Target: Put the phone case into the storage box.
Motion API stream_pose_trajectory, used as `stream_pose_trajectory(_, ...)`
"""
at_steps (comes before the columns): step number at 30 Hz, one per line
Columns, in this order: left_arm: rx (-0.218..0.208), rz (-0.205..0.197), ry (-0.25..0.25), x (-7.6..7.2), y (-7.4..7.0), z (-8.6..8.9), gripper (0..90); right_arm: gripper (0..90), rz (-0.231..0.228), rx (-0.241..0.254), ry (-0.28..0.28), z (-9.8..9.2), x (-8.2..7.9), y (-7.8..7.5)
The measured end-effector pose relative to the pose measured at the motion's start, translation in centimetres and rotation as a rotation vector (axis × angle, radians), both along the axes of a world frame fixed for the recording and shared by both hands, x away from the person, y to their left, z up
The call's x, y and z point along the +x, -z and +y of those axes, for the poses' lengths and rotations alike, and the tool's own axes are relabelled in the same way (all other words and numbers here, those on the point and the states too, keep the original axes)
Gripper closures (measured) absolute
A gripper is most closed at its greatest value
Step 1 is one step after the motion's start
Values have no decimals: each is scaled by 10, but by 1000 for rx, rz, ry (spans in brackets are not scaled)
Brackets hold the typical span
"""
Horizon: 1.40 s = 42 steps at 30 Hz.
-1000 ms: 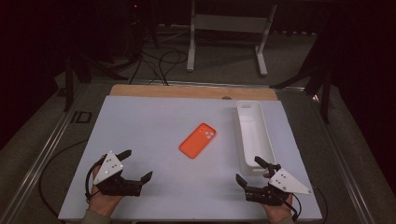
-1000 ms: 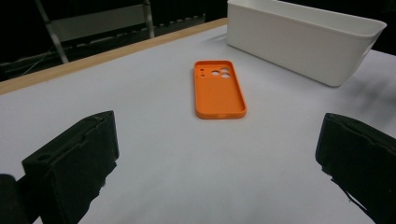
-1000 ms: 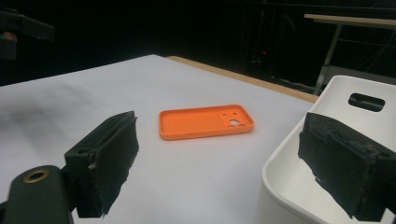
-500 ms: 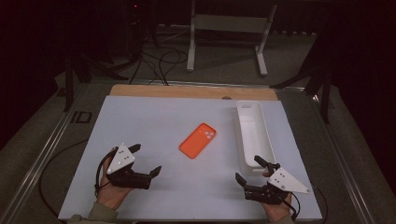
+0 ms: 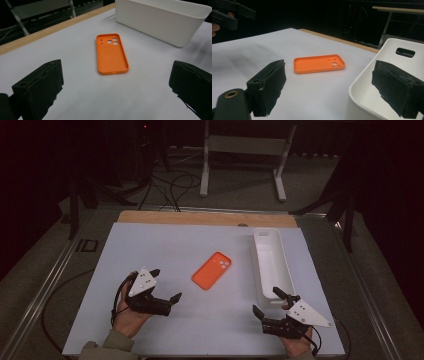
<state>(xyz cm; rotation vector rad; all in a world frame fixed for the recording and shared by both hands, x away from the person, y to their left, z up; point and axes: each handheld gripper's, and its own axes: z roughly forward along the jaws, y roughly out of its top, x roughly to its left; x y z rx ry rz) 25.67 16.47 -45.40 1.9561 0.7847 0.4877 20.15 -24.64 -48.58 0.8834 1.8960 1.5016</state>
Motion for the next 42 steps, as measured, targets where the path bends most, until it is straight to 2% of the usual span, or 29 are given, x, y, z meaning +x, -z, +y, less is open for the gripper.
stream_pose_trajectory(19, 8, 31, 27, 29, -2, -26, 4, 115, 9, 2, 10, 0, 2, 2)
stream_pose_trajectory(28, 11, 42, 43, 37, 2, -32, 6, 114, 4, 6, 21, -2, 4, 2)
stream_pose_trajectory(34, 20, 37, 43, 43, 3, -38, 6, 112, 4, 5, 23, -2, 5, 2)
stream_pose_trajectory(42, -7, -12, 48, 48, 5, -45, 7, 107, 1, 9, 30, -3, 6, 1)
